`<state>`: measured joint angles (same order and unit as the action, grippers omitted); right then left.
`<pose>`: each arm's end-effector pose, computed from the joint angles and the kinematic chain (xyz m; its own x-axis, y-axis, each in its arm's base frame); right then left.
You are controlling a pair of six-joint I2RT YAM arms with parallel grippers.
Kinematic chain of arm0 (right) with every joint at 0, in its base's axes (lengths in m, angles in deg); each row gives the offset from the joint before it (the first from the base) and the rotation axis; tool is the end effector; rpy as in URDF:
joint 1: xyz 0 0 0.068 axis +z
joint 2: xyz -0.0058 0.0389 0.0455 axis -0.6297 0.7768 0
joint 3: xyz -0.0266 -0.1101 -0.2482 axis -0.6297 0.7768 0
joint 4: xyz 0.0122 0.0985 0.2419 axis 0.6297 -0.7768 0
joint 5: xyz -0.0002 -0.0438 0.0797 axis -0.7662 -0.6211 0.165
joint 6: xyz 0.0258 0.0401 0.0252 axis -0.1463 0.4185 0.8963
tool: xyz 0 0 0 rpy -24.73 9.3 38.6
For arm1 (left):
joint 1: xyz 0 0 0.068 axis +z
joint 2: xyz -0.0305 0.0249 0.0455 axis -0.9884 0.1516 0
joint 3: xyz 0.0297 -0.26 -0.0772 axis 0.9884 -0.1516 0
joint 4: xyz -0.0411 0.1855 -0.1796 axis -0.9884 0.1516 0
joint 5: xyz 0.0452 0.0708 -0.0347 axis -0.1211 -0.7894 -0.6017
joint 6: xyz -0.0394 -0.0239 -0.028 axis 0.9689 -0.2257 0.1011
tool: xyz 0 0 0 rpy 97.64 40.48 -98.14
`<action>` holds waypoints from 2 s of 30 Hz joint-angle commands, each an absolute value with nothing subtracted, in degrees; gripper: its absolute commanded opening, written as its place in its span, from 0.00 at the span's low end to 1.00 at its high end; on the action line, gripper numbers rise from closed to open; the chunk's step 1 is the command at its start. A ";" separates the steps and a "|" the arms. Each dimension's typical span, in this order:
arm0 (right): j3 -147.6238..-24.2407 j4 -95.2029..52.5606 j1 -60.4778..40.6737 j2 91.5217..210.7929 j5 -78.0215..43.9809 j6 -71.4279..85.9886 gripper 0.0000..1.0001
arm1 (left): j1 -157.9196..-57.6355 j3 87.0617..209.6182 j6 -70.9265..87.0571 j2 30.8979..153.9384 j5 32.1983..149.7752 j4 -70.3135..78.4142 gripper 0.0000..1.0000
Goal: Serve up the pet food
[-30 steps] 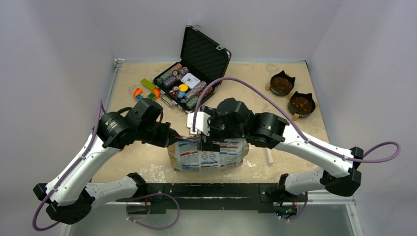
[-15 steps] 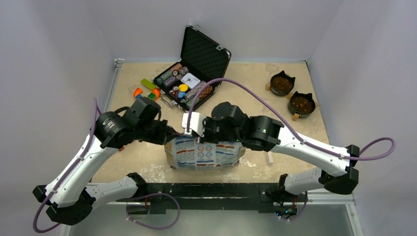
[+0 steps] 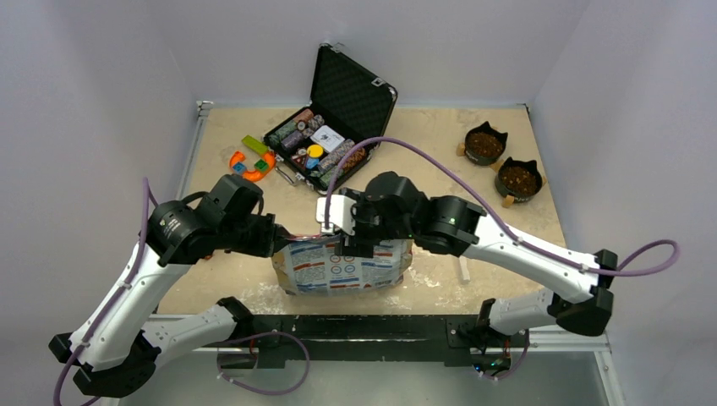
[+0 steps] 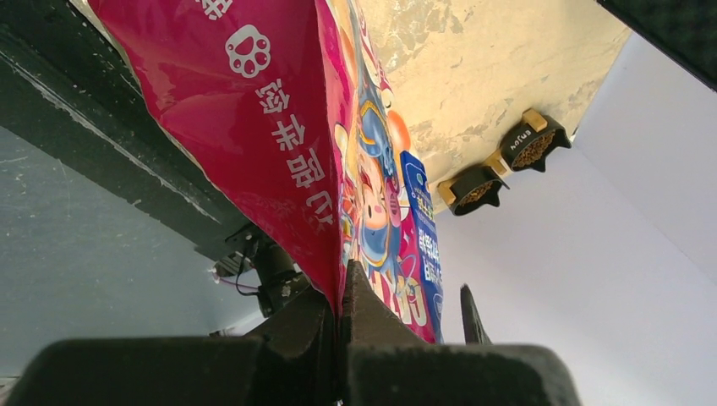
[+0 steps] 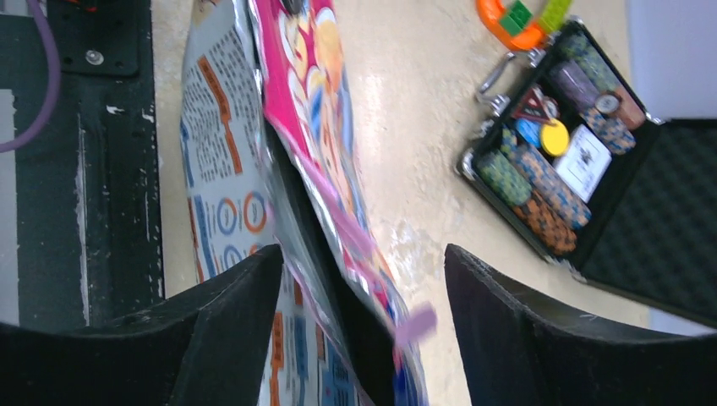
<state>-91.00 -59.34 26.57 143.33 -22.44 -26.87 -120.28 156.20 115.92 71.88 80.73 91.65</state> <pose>0.1114 0.2491 0.4008 0.2343 -0.5943 -0.7693 -0.9187 0.1235 -0.3751 0.0929 -0.0737 0.3928 -0.2042 -0.9546 0.2168 -0.8906 0.0892 -0.4460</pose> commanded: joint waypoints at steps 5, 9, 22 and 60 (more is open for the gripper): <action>-100.85 -62.22 26.89 151.11 -22.78 -27.73 0.50 | -119.54 158.08 117.72 70.30 80.81 85.96 0.13; -102.04 -64.90 26.89 150.40 -22.79 -27.38 0.26 | -119.88 156.73 116.67 72.64 86.08 80.49 0.48; -96.35 -62.44 27.37 147.85 -27.00 -28.97 0.29 | -121.73 150.81 120.47 72.31 84.52 73.23 0.15; -84.06 -74.08 15.11 133.67 -23.70 -24.96 0.00 | -118.62 149.39 122.75 68.02 78.44 78.19 0.00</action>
